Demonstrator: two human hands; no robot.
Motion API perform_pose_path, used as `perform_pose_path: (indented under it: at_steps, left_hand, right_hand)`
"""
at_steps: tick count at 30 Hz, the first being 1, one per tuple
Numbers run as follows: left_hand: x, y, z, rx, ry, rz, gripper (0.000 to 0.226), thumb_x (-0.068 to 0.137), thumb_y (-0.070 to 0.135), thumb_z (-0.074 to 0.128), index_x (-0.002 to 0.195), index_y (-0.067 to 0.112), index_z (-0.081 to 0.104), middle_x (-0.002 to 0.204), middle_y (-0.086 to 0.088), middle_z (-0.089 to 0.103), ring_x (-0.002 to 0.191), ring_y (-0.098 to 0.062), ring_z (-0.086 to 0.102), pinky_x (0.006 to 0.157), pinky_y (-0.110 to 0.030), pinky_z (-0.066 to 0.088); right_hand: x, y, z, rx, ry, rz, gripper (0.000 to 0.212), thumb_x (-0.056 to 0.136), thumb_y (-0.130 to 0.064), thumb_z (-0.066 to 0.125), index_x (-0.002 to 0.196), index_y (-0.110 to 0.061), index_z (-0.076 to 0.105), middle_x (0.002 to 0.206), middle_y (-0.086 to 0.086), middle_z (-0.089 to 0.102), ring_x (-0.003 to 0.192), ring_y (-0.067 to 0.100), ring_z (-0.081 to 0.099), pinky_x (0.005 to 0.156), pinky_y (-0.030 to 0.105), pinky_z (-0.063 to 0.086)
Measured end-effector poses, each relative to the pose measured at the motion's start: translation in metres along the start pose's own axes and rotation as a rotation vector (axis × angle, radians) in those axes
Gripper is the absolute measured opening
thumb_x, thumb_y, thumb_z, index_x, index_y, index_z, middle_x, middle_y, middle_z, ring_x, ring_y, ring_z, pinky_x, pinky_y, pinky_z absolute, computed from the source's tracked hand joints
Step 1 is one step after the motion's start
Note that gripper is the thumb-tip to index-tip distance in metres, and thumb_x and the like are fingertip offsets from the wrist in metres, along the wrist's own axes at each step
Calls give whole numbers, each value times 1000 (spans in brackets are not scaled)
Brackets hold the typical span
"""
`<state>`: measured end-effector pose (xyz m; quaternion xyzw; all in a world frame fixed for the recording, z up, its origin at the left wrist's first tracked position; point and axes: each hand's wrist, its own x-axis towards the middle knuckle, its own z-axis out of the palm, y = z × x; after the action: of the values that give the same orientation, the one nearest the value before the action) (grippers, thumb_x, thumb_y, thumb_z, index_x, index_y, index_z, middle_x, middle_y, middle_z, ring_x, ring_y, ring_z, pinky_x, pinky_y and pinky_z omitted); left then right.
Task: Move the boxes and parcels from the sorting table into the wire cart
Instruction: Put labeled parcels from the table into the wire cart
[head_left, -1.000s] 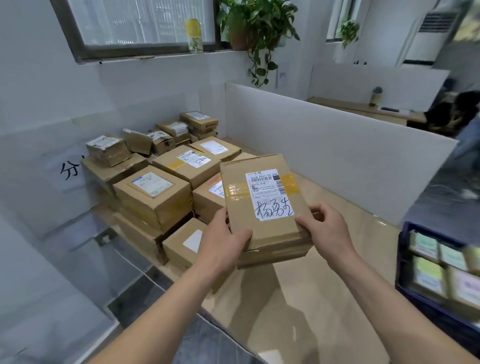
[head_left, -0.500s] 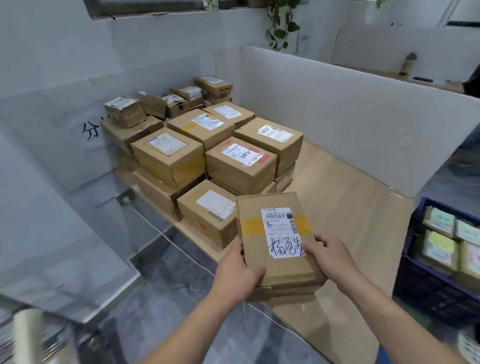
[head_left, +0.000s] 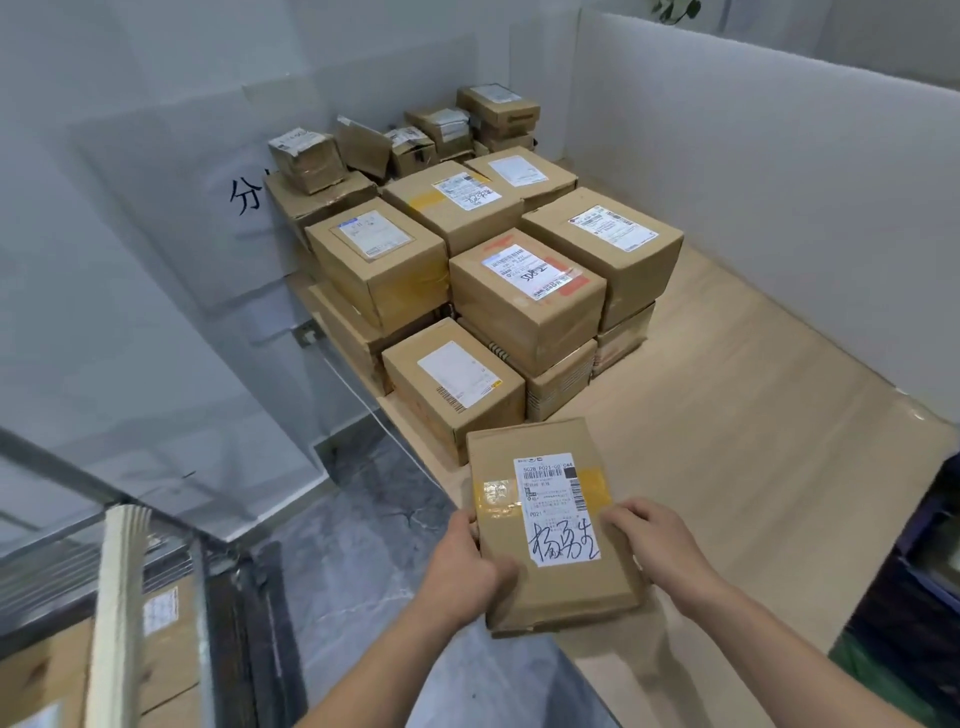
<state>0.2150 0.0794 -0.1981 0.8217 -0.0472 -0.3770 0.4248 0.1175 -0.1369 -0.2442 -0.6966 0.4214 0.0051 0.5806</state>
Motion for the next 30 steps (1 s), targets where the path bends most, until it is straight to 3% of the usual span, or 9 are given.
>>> perform_pose_path:
  at_steps: [5,9,12,14,17,20,23,27,30]
  left_hand:
    - [7,3,4,-37,14,-36,77,68,34,69,139,33,38,111,10,63,105,-19,65,93,-47,57]
    - [13,4,4,-88,4,-66,64,82,19,67,139,30,42,111,12,65,104,-18,65,92,-47,57]
    - [15,-3,4,-159,-7,-88,61,83,9,62,138,29,45,111,6,69,101,-20,69,84,-48,61]
    - [13,-10,3,-202,-11,-98,59,83,8,59,137,28,46,113,2,69,99,-23,71,76,-49,63]
    - [6,-22,0,-251,-13,-110,59,77,13,58,134,28,48,115,-1,70,95,-26,72,71,-54,62]
    - [-6,-37,-7,-272,-17,-118,46,88,4,54,124,32,50,114,-3,69,97,-28,71,72,-54,62]
    - [-22,-59,-22,-308,13,-115,46,91,-1,51,123,32,50,112,-4,69,96,-27,71,68,-49,62]
    - [-57,-93,-58,-349,91,-96,45,93,0,48,129,26,51,111,-4,70,93,-25,71,63,-44,62]
    - [-91,-116,-93,-374,154,-58,45,93,2,47,129,27,52,111,-4,71,94,-26,72,64,-48,62]
  right_hand:
    - [15,12,2,70,-136,73,32,102,-43,55,110,-18,73,102,-4,78,93,16,73,75,31,52]
    - [13,15,5,130,-253,124,43,105,-49,42,118,-20,73,109,-2,78,104,19,73,99,40,53]
    - [9,11,8,184,-268,80,45,108,-41,40,117,-13,74,113,9,77,110,29,71,106,50,49]
    - [6,14,11,218,-271,43,50,101,-52,50,115,-9,74,113,13,76,110,34,70,106,55,48]
    - [5,30,16,234,-280,8,85,68,-82,68,112,-10,73,114,13,74,106,29,71,103,54,50]
    - [-16,20,29,234,-299,-29,42,96,-46,59,89,-7,73,90,10,77,79,17,74,84,42,54]
    - [-35,16,49,227,-344,-31,40,107,-25,42,87,-8,72,82,7,78,71,15,73,78,39,52]
    - [-58,12,86,174,-478,-51,54,96,-55,54,110,-7,75,111,17,75,102,33,72,97,48,50]
    - [-77,1,119,182,-487,-89,77,62,-71,72,108,-11,58,100,3,71,89,22,67,83,43,49]
